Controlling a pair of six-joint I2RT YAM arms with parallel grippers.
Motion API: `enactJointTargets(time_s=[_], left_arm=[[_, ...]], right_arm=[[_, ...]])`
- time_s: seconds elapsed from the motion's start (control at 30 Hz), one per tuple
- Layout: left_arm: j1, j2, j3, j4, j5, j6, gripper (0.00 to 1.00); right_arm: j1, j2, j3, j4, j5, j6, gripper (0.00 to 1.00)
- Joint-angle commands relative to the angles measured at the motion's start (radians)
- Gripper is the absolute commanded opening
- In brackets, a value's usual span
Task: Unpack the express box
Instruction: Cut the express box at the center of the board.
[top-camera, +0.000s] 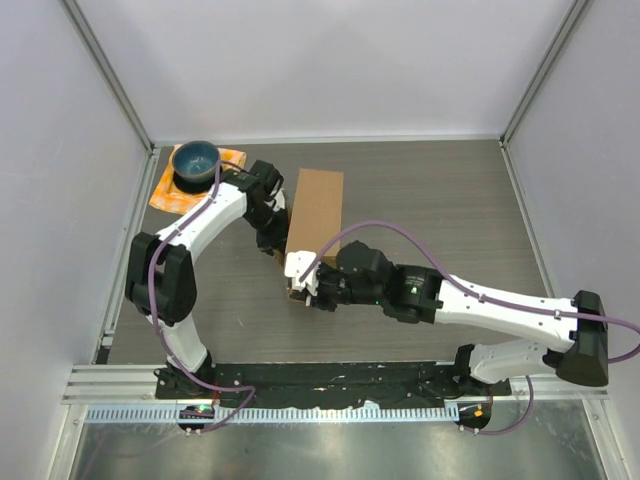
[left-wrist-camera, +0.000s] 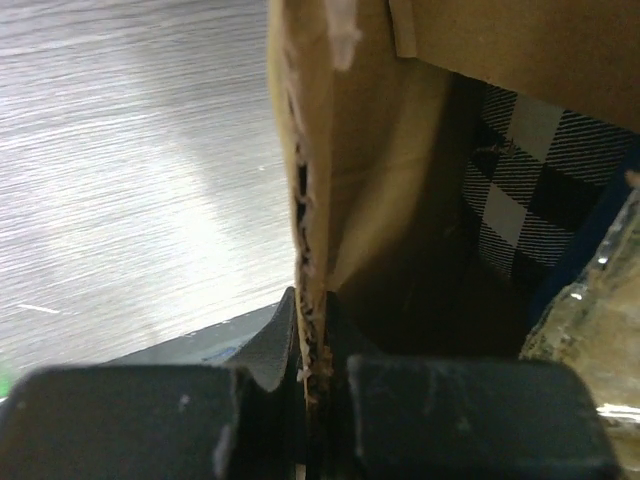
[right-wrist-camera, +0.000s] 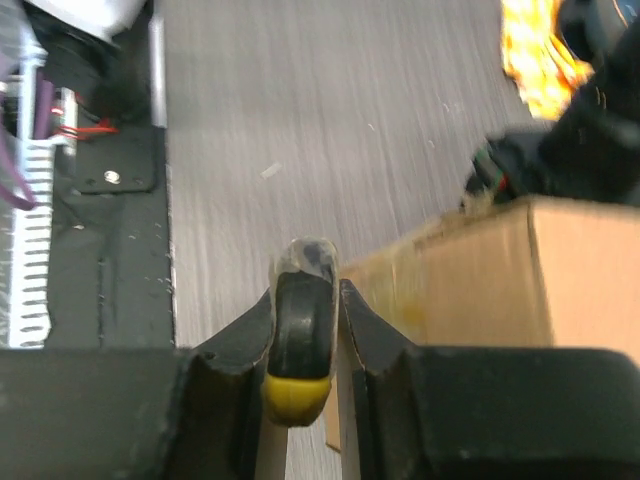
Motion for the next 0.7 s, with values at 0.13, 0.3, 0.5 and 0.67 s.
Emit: enactJointTargets(time_s=[0.13,0.3,0.5,0.67], left_arm=[[-0.008,-0.079,-0.03,0.151,0.242,-0.092,0.0],[-0.023,-0.054,-0.103,0.26,0.2,-0.165,0.0],[-0.046,-0.007,-0.143,0.37,0.147,-0.242,0.0],[-0.065,0.079,-0.132,0.444,0.112,-0.285,0.0]], right_arm=[[-0.005,-0.258,-0.318,0.403,0.435,0.167,0.01],[-0.025,-0.36,-0.459,0.563,0.599,0.245,0.01],[-0.048,-0.39,-0.555,0.615,0.667,0.334,0.01],[-0.046,-0.444,-0.634,0.709,0.517,0.357,0.01]])
